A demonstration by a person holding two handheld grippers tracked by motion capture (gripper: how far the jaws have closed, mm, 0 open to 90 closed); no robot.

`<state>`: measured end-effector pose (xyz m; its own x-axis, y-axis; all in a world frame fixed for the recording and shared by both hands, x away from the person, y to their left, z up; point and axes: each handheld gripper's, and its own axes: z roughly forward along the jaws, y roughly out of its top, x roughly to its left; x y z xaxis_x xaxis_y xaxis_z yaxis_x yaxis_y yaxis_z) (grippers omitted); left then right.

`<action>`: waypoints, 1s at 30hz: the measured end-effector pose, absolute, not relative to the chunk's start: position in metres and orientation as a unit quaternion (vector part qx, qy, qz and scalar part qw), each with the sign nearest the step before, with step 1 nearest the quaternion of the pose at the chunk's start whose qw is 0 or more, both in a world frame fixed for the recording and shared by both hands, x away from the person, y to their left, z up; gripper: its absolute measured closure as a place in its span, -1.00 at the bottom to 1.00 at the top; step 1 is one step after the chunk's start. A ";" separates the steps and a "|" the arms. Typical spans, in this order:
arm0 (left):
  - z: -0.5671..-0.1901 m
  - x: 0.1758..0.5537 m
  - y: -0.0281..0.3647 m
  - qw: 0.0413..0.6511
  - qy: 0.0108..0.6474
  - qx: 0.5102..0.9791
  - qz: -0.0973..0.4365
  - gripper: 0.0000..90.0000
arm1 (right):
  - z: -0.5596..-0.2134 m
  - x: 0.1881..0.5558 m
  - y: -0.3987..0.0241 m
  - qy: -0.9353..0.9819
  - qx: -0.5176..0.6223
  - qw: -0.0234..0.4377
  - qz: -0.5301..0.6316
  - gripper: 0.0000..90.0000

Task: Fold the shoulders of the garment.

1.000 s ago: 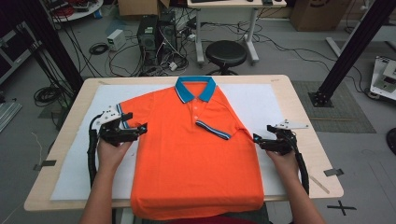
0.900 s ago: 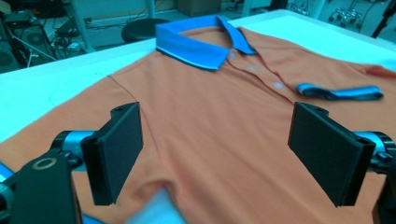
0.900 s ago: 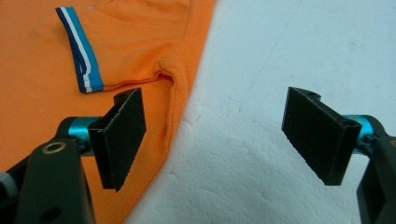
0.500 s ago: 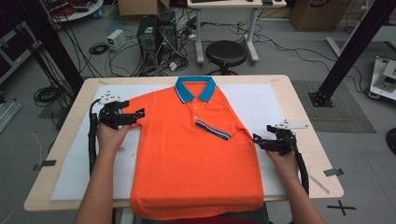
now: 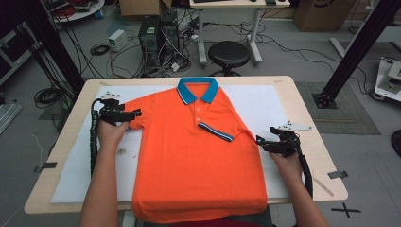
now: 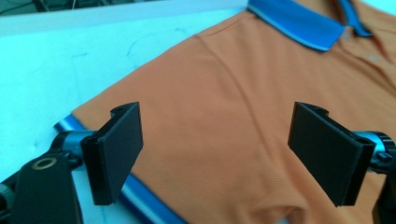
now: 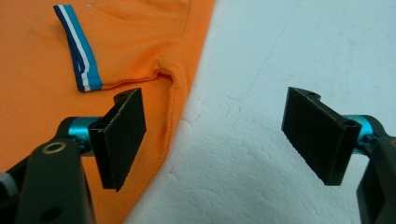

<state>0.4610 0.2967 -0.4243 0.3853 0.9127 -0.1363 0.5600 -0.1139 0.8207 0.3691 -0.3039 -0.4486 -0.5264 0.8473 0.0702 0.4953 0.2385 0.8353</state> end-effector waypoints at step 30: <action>-0.447 0.464 0.293 0.327 0.547 0.730 0.247 0.76 | -0.449 0.369 -0.302 0.764 0.439 0.209 0.424 -0.50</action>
